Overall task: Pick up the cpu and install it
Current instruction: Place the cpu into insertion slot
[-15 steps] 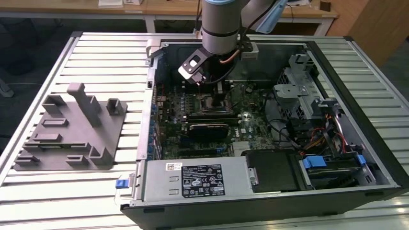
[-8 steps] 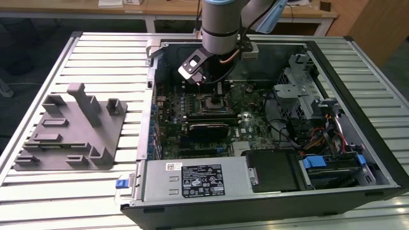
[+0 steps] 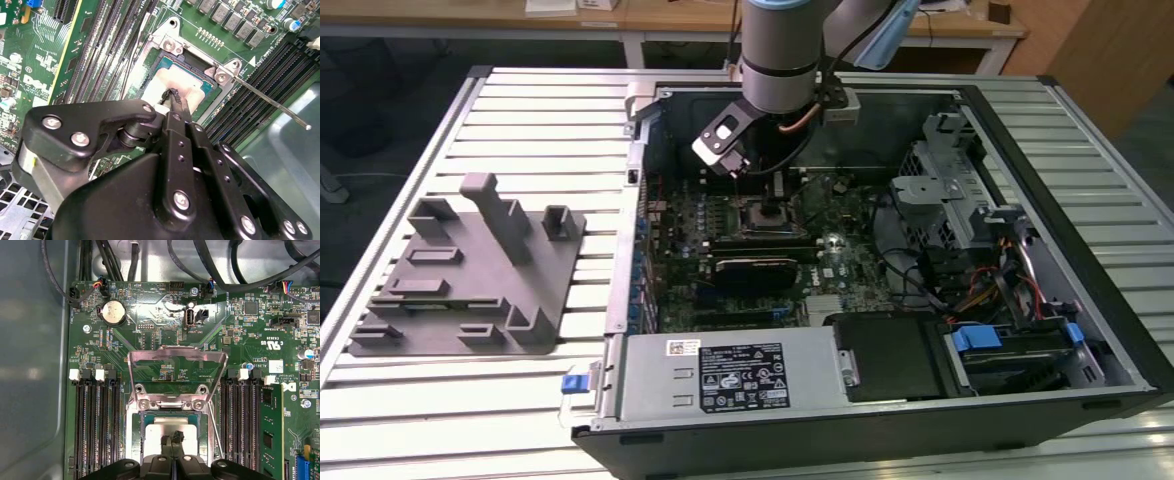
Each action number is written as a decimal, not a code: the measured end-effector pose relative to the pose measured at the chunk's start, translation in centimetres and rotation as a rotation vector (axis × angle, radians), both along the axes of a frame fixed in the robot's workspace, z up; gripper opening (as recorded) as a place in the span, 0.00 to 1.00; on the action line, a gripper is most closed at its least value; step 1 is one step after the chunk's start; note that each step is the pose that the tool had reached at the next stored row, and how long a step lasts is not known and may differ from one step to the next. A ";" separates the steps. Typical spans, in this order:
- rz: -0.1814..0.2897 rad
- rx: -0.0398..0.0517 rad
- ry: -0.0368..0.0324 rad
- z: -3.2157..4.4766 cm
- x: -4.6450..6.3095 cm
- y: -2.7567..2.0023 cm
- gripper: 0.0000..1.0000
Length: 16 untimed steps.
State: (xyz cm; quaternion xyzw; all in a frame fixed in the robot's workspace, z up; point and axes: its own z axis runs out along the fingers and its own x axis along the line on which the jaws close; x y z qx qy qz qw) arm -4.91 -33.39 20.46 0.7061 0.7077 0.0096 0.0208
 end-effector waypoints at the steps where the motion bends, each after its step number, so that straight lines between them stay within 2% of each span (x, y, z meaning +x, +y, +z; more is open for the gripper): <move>1: 0.000 -0.0001 0.0001 -0.08 0.0 0.00 0.11; 16: 0.000 0.0000 0.0000 -0.57 0.0 0.00 0.11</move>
